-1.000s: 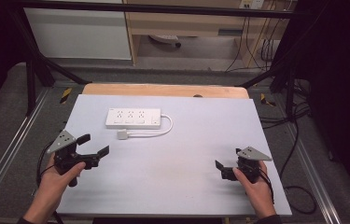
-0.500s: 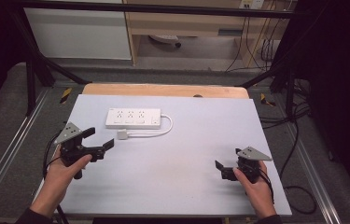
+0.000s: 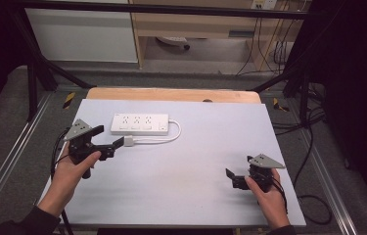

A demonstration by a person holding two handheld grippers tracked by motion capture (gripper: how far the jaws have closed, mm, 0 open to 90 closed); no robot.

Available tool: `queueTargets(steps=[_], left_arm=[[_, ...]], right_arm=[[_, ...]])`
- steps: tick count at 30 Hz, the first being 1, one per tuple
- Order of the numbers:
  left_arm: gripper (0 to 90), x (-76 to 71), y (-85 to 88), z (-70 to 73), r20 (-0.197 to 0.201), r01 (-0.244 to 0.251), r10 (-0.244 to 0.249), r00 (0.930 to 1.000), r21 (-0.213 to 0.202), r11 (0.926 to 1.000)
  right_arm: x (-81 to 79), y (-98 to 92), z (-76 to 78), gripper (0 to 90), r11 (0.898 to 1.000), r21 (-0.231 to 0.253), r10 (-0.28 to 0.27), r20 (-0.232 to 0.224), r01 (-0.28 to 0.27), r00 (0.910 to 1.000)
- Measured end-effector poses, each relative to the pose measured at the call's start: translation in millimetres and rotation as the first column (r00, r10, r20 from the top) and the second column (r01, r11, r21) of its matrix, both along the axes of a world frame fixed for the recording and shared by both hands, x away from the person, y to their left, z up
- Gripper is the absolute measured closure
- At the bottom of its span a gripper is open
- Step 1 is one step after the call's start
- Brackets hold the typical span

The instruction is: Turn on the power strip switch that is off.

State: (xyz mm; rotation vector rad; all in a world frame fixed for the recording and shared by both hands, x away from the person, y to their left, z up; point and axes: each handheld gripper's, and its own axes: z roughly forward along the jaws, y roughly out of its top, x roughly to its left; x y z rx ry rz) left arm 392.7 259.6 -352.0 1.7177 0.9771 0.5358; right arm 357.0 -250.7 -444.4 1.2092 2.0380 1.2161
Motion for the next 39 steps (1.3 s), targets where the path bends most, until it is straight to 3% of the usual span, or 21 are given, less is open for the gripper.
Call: queueTargets(steps=[30,39], left_arm=[[8.4,28.9,-17.3,10.0,0.011,-0.006,0.005,0.9999,0.011,0.9999],[8.4,40.6,-22.4,4.5,-0.014,-0.013,0.014,0.9998,0.019,0.9997]], right_arm=[[-2.1,-2.1,-0.5,2.7,1.000,0.005,-0.011,-0.005,0.011,0.9999],[-2.0,-1.1,0.9,2.8,1.000,0.013,-0.007,0.001,0.007,1.0000]])
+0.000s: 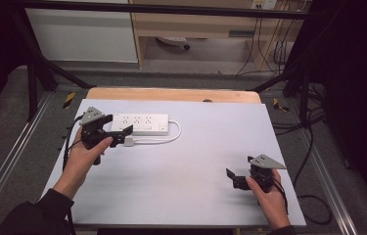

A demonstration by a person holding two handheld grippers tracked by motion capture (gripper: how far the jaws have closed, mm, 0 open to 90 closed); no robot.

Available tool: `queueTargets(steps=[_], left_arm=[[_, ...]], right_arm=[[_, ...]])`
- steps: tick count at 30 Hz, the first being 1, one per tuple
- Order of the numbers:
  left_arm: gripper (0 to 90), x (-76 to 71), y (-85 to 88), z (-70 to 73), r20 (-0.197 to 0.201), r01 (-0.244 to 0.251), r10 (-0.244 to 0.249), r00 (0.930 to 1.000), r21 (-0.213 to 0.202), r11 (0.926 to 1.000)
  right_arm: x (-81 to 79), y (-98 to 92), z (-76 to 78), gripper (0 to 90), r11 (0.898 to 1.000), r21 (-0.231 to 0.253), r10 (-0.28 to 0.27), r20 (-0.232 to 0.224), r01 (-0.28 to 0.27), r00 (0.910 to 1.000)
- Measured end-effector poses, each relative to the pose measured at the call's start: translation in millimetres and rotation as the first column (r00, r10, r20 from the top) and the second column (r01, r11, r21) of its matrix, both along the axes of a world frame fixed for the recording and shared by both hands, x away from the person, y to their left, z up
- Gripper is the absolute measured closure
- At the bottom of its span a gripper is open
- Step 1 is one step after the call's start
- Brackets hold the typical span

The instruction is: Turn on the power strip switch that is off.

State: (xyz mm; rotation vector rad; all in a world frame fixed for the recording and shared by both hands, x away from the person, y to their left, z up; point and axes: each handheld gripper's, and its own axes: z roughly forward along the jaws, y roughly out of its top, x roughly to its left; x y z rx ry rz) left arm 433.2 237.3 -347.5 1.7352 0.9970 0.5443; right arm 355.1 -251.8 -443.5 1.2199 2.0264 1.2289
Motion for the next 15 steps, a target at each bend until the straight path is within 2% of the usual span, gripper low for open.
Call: queueTargets(steps=[15], left_arm=[[9.0,15.8,-9.6,-2.2,-0.007,-0.011,0.012,0.9999,0.012,0.9999]], right_arm=[[-0.9,-0.3,1.4,2.7,1.000,0.006,-0.004,0.005,0.004,1.0000]])
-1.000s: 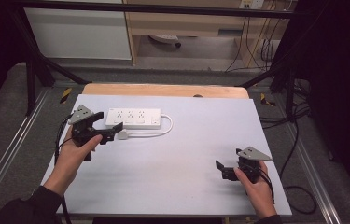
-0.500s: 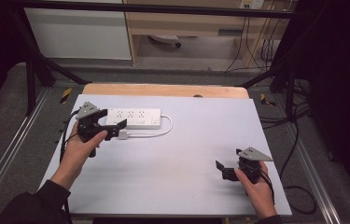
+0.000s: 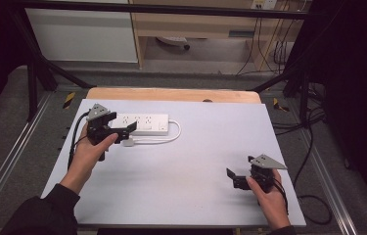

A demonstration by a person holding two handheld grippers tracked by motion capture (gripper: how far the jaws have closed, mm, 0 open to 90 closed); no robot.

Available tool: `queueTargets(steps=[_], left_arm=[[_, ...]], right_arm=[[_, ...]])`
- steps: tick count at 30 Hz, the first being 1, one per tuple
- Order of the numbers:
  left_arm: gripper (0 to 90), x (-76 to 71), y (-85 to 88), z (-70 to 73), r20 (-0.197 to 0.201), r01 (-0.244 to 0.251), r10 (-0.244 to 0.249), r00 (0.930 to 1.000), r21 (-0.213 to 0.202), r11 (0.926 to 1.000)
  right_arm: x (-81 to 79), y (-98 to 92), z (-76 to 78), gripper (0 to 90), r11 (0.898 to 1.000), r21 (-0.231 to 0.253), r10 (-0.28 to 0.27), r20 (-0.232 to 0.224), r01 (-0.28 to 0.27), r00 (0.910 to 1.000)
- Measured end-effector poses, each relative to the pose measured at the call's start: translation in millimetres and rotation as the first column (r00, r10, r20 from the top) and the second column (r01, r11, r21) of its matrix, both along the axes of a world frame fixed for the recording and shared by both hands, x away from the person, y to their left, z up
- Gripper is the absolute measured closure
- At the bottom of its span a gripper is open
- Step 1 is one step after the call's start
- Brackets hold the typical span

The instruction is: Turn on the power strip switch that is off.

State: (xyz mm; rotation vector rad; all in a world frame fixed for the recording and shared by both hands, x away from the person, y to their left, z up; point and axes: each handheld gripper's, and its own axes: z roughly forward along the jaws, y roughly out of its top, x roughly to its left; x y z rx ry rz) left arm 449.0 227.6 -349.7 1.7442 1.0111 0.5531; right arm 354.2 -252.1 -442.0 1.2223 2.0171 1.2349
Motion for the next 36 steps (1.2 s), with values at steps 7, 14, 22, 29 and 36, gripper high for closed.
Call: queueTargets(steps=[7,14,22,29,36], left_arm=[[9.6,9.4,-4.1,-4.2,0.001,-0.011,0.011,0.9999,-0.012,0.9999],[9.3,17.1,-9.1,-8.8,0.000,-0.013,0.013,0.9999,0.025,0.9996],[9.3,25.3,-13.0,-13.3,-0.011,-0.011,0.011,0.9999,0.024,0.9997],[9.3,30.0,-17.4,-13.5,-0.012,-0.008,0.008,0.9999,0.031,0.9995],[9.3,37.1,-22.6,-17.1,-0.011,-0.011,0.011,0.9999,0.040,0.9991]], right_arm=[[0.0,0.6,0.1,2.7,1.000,0.004,0.003,0.000,-0.003,1.0000],[0.3,0.9,-0.1,2.7,1.000,0.000,0.007,0.001,-0.007,1.0000],[0.5,1.3,-0.1,2.7,1.000,-0.004,0.012,0.006,-0.012,0.9999],[0.7,1.5,-0.2,2.7,1.000,-0.003,0.013,0.005,-0.013,0.9999],[1.1,1.9,-0.2,2.7,1.000,-0.003,0.015,0.004,-0.015,0.9999]])
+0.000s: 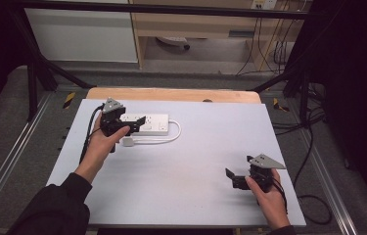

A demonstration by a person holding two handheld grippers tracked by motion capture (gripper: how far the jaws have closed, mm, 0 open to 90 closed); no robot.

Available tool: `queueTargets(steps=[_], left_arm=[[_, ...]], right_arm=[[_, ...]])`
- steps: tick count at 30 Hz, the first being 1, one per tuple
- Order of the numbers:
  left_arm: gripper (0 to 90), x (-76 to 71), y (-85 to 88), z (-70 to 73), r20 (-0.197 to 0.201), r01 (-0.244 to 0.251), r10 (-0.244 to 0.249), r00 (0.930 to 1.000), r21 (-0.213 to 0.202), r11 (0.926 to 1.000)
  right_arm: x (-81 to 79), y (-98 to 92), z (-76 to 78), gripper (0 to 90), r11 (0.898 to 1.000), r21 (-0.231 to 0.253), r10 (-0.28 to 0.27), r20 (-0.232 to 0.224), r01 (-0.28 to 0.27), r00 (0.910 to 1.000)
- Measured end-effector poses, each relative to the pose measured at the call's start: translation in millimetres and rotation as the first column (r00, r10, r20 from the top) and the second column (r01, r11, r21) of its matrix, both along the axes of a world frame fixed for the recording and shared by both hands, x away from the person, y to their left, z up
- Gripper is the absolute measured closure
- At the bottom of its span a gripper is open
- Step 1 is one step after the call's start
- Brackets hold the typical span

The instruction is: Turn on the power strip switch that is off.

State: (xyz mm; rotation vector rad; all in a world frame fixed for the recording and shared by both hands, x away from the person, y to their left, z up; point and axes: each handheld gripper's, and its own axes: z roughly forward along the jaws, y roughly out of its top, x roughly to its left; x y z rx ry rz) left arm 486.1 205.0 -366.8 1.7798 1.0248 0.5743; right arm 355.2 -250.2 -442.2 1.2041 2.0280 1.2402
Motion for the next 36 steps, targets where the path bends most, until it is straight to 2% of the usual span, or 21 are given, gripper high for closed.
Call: queueTargets(steps=[21,36], left_arm=[[10.0,15.2,-3.3,-18.5,-0.043,-0.022,0.023,0.9988,0.034,0.9992],[12.4,23.8,-6.4,-29.4,-0.058,-0.045,0.048,0.9972,0.051,0.9977]], right_arm=[[0.3,-0.4,-0.3,2.7,1.000,0.002,0.003,-0.003,-0.003,1.0000],[0.1,-0.4,-0.3,2.7,1.000,0.002,0.003,-0.005,-0.003,1.0000]])
